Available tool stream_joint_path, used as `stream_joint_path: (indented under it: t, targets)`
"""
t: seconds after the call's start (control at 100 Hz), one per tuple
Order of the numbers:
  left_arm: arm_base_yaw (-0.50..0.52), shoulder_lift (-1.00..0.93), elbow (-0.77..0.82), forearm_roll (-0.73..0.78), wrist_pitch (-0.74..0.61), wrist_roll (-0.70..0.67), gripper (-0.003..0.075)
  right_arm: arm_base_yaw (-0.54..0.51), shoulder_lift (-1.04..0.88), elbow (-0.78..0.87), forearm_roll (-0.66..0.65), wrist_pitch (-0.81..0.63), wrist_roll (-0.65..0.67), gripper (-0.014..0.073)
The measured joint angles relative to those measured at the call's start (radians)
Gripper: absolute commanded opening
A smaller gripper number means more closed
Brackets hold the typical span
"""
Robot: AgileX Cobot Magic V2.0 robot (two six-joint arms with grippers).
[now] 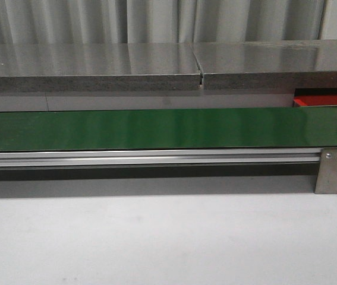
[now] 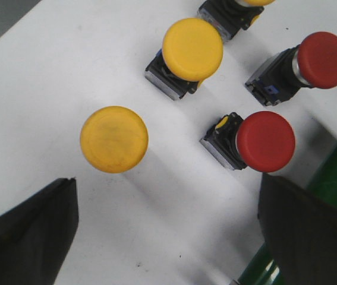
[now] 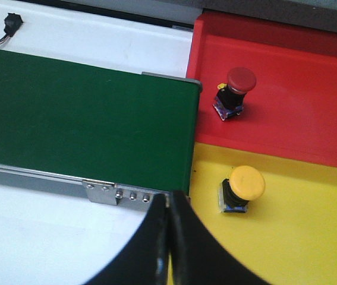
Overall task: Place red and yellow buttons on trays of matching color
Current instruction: 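Lower the red button onto the belt start and open the left gripper, then grasp a yellow push button from the cluster with the left gripper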
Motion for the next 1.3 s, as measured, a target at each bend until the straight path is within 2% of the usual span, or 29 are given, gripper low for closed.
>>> stream_joint_path:
  t: [0.92,1.3]
  targets:
    - [0.005,0.129,0.006,0.063,-0.164,0.000,0.0609,0.000,0.000,0.000,0.000,0.000,0.000,-0.0068]
    - [0.005,0.188,-0.005,0.063,-0.189,0.000,0.0608,0.000,0.000,0.000,0.000,0.000,0.000,-0.0068]
